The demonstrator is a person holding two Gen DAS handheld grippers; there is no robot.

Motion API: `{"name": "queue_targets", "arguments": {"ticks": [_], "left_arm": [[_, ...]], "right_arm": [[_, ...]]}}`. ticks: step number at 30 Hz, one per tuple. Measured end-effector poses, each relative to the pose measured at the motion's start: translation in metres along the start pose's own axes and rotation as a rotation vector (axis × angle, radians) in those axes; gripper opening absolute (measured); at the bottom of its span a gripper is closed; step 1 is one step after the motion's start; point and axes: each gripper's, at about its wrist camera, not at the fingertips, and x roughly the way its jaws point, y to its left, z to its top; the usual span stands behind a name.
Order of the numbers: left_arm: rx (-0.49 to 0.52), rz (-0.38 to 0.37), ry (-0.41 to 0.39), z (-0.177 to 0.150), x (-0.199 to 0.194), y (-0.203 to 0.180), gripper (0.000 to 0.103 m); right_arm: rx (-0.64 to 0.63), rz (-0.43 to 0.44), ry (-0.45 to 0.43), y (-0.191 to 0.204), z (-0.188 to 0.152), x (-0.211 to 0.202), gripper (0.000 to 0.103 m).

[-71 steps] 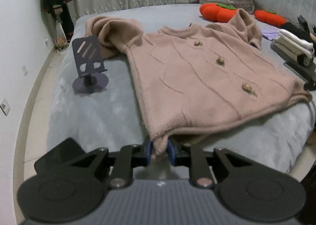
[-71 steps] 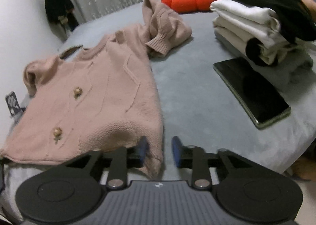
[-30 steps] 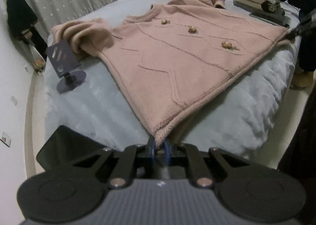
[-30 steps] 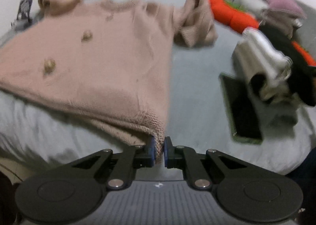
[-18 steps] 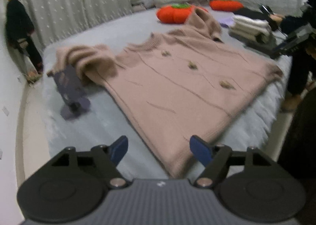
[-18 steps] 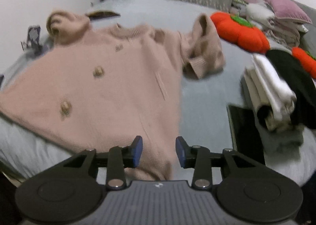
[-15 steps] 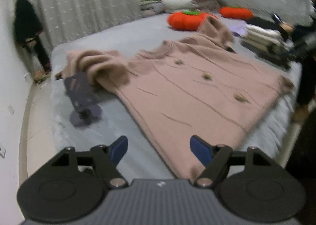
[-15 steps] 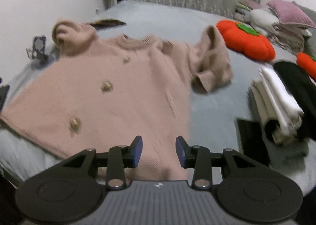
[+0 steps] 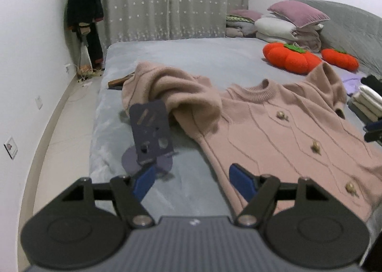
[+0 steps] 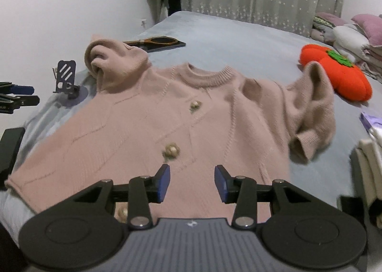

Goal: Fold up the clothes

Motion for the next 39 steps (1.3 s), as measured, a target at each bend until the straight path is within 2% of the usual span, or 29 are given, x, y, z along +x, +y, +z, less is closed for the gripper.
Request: {"name": "queue_targets", "arguments": {"ticks": [7,13,17,22,24,26,27,28,31,35,39], "left_arm": [[0.012,0.075,-0.063,0.045,0.02,0.01,0.071],[-0.087,0.138,-0.061,0.083,0.055,0.051,0.071],[-0.28,0.086,0.007,0.1,0.096,0.097,0.069],[-0.454,-0.011,0.116,0.097,0.156,0.129,0.069],[-0.538,-0.062,0.142,0.091,0.177,0.14,0.06],[-0.591,-0.117,0.153,0.087,0.192,0.147,0.03],[-0.61,-0.14,0.159,0.086,0.199,0.149,0.02],[-0.601,-0.135,0.159,0.088,0.201,0.147,0.013],[-0.498,-0.1,0.138,0.103,0.198,0.137,0.011],[-0.363,-0.063,0.041,0.136,0.164,0.123,0.01],[-0.222,0.02,-0.074,0.172,0.121,0.106,0.007]], "right_arm": [[0.024,0.052,-0.03,0.006,0.029,0.032,0.046],[0.065,0.095,-0.04,0.005,0.04,0.058,0.047],[0.111,0.108,-0.039,0.0,0.043,0.074,0.048],[0.161,0.13,-0.021,-0.008,0.043,0.09,0.048],[0.163,0.129,-0.016,-0.007,0.045,0.096,0.048],[0.164,0.126,-0.016,-0.006,0.049,0.101,0.048],[0.167,0.125,-0.019,-0.006,0.051,0.103,0.048],[0.172,0.126,-0.023,-0.006,0.054,0.105,0.048],[0.193,0.13,-0.045,-0.005,0.064,0.11,0.048],[0.216,0.146,-0.077,-0.002,0.078,0.115,0.048],[0.247,0.165,-0.1,0.002,0.089,0.121,0.048]]}}
